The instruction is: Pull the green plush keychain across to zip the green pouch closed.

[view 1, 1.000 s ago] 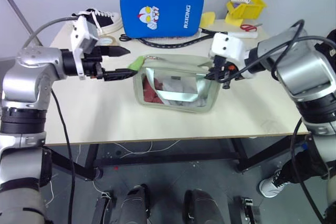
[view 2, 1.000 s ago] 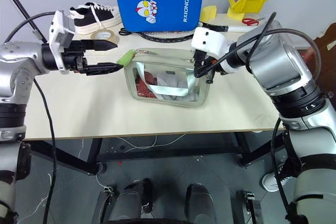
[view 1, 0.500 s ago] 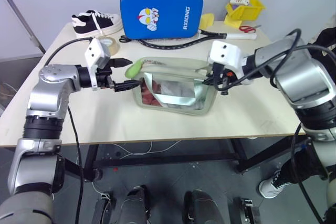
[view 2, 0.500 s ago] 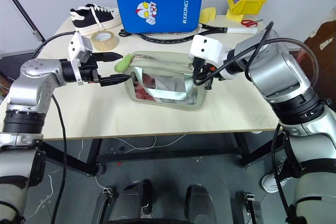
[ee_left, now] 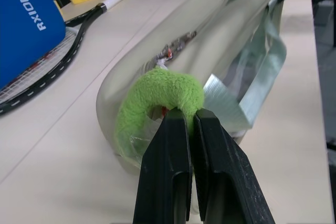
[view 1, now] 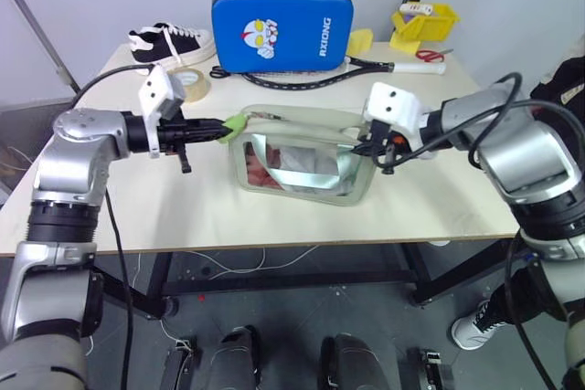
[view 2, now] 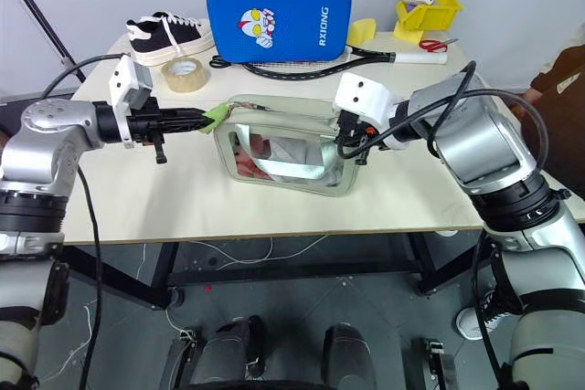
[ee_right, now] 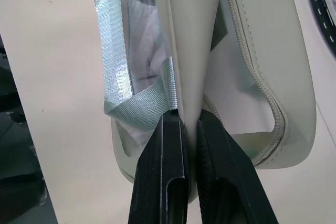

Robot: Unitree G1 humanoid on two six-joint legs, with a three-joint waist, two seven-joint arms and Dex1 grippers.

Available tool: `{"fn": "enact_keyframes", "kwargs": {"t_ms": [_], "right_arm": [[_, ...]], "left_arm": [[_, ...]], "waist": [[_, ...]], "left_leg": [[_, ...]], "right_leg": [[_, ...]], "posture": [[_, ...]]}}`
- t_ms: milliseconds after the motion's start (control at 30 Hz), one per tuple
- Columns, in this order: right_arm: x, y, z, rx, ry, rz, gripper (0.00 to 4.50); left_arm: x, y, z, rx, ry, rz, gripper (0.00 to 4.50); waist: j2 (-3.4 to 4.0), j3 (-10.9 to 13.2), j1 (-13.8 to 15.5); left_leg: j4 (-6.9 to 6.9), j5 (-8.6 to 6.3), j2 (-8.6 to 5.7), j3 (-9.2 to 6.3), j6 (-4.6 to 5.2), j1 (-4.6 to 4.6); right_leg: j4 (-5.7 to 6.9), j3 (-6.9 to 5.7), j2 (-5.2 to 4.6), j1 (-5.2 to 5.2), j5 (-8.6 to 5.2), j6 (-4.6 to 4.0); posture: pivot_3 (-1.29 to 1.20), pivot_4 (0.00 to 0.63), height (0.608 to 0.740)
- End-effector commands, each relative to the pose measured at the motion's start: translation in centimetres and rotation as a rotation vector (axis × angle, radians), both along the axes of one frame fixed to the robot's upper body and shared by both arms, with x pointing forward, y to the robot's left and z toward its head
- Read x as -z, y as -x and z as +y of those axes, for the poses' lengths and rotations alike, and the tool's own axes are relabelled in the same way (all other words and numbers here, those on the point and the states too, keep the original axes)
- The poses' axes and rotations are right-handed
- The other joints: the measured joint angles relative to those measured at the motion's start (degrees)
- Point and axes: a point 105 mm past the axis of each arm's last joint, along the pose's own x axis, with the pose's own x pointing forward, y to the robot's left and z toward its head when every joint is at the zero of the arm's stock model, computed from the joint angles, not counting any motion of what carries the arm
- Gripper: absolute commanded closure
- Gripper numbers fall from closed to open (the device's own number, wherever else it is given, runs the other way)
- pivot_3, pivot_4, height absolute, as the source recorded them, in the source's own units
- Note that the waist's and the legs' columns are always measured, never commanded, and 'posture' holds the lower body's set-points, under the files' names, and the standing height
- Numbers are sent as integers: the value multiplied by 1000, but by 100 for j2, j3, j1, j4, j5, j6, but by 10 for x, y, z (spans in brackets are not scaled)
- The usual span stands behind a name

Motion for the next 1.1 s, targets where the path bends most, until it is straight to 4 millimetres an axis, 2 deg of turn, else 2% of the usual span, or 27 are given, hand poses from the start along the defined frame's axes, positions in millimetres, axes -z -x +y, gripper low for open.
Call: {"fn": "enact_keyframes", "kwargs": {"t_ms": [33, 167, 367, 467, 533, 633, 700, 833, 967, 1100], "right_arm": [[-14, 2, 6, -46, -31, -77, 4500], [-15, 0, 8, -53, -40, -87, 4500], [-14, -1, 11, -69, -45, -92, 4500], [-15, -1, 12, -69, -46, -93, 4500], [-15, -1, 12, -67, -47, -93, 4500], [-15, -1, 11, -64, -47, -93, 4500], [-14, -1, 11, -60, -48, -91, 4500], [-14, -1, 11, -58, -51, -90, 4500], [-13, 0, 11, -60, -54, -87, 4500], [-14, 0, 11, -63, -54, -87, 4500]], "left_arm": [[-34, 15, -16, 91, 80, -69, 4423], [-45, 13, -31, 112, 142, -81, 4423], [-41, -9, -62, 87, 127, -105, 4423], [-27, -20, -69, 64, 58, -97, 3495], [-23, -25, -71, 39, 40, -96, 2533], [-26, -28, -69, 20, 42, -117, 847], [-34, -25, -58, 10, 66, -129, 41], [-39, -17, -32, -14, 98, -121, 41], [-22, -13, -1, -79, 44, -92, 41], [-1, -6, 1, -70, 10, -43, 41]], "waist": [[0, -3, 0], [0, -12, -3], [2, -30, 13], [6, -33, 3], [8, -34, -3], [9, -35, -4], [9, -35, -6], [9, -35, -20], [22, -49, -20], [17, -53, 25]], "left_leg": [[0, 0, 0, 0, 0, 0], [2, 2, 0, -3, 3, 4], [5, 8, -1, -4, 11, 8], [11, 7, -1, -4, 11, 7], [11, 7, -1, -4, 11, 8], [9, 7, -1, -4, 11, 8], [10, 7, -1, -4, 10, 6], [7, 2, 0, -5, 3, 6], [5, 1, 0, -5, 3, 8], [7, -2, 0, -5, 1, 6]], "right_leg": [[0, 0, 0, 1, 0, 0], [0, -2, 0, 5, 0, 0], [1, -4, 1, 13, 0, 1], [1, -4, 0, 15, 0, 1], [1, -4, 0, 13, 0, 1], [3, -4, 1, 11, 0, 1], [2, -4, 0, 11, 0, 1], [3, -4, 0, 8, 0, 0], [2, -4, 0, 10, 0, 1], [1, -4, 0, 11, 0, 0]], "posture": [[0, 0, 723], [0, 0, 723], [0, 0, 723], [0, 0, 723], [0, 0, 723], [0, 0, 723], [0, 0, 723], [0, 0, 723], [0, 0, 723], [0, 0, 723]]}}
